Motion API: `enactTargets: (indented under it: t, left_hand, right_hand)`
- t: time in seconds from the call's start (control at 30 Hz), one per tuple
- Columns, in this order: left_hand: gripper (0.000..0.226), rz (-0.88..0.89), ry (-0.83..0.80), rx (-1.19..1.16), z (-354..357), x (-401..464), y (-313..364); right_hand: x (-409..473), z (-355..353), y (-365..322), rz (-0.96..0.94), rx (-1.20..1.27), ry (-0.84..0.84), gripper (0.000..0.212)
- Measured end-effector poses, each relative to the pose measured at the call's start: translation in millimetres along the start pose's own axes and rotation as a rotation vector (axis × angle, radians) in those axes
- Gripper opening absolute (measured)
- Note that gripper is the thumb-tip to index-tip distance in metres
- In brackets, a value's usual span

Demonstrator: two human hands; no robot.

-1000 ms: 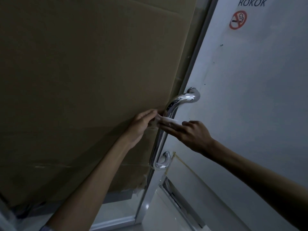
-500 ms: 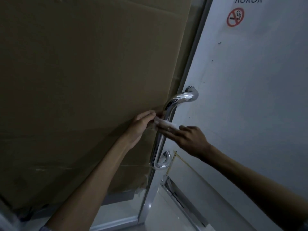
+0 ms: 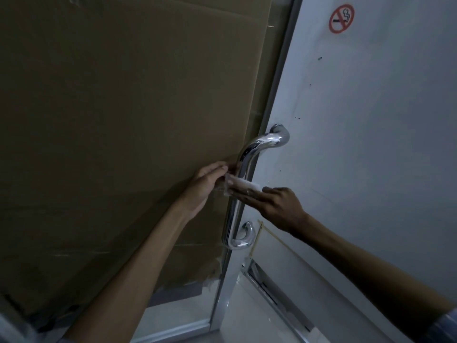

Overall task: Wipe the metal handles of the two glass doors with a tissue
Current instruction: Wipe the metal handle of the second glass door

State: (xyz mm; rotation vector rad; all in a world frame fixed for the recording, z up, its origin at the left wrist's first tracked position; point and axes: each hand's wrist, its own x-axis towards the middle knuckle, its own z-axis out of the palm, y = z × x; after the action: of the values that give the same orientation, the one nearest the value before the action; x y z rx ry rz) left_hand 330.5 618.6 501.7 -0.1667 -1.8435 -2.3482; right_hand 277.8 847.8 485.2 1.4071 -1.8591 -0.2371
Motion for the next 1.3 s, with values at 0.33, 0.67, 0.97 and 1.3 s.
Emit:
enactTargets:
  t: [0.33, 0.67, 0.97, 1.3]
  left_hand:
    - [0.025, 0.056, 0.033, 0.050, 5, -3, 4]
    - [0.034, 0.031, 0.009, 0.148, 8, -9, 9]
    - [0.031, 0.052, 0.014, 0.076, 4, -7, 6]
    - [0.030, 0.019, 0.004, 0.052, 4, -9, 4]
  right_hand:
    - [21, -25, 22, 0.122, -0.025, 0.170, 0.049]
    - [-12, 20, -10, -0.039, 0.036, -0.102, 0.062]
    - [14, -4, 7, 0.184, -0.003, 0.110, 0.058]
    - [2, 7, 7, 0.079, 0.020, -0.025, 0.068]
